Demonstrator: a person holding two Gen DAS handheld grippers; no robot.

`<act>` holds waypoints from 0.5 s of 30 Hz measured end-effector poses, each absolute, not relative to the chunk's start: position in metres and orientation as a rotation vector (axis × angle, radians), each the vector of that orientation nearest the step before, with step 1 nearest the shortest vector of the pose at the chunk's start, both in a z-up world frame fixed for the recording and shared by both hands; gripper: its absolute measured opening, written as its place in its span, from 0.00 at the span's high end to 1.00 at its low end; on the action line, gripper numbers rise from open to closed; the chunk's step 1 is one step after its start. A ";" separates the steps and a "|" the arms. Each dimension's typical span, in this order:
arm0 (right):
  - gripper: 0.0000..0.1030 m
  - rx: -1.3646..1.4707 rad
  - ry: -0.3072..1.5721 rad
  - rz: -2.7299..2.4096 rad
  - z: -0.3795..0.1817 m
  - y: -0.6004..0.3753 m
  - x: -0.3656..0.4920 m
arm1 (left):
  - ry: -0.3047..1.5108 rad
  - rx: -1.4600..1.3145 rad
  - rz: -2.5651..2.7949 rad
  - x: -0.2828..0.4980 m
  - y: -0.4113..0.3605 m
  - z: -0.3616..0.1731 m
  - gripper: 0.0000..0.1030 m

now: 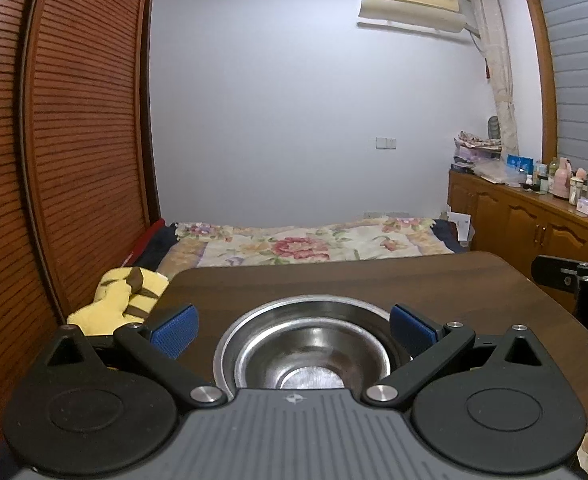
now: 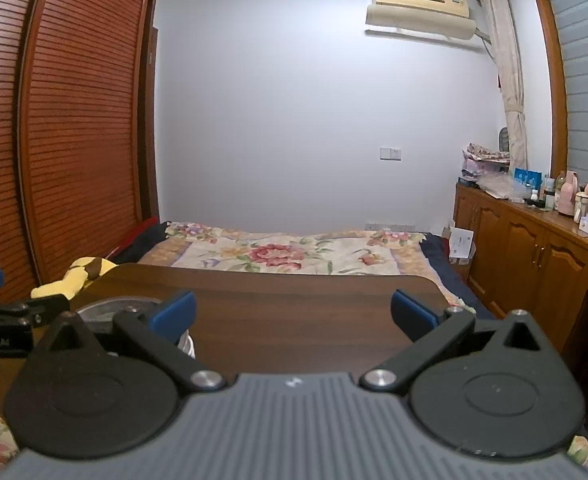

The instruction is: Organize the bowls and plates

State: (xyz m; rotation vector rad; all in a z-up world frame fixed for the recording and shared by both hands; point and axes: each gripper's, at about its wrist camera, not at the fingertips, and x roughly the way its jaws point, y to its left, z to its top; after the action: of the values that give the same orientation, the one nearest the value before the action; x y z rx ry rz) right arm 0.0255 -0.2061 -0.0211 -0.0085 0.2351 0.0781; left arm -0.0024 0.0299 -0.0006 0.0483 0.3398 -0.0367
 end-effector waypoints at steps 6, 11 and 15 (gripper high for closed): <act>0.00 -0.014 0.253 0.073 -0.029 -0.204 0.024 | 0.354 0.053 -0.028 0.000 0.032 -0.009 0.00; 0.00 -0.013 0.255 0.073 -0.035 -0.205 0.023 | 0.356 0.054 -0.021 0.000 0.032 -0.014 0.00; 0.00 -0.010 0.255 0.074 -0.038 -0.205 0.022 | 0.361 0.057 -0.019 0.000 0.032 -0.019 0.00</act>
State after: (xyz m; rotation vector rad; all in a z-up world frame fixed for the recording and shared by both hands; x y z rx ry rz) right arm 0.0220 -0.2049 -0.0384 -0.0097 0.2547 0.0744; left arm 0.0004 0.0323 -0.0189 0.0567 0.3605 -0.0192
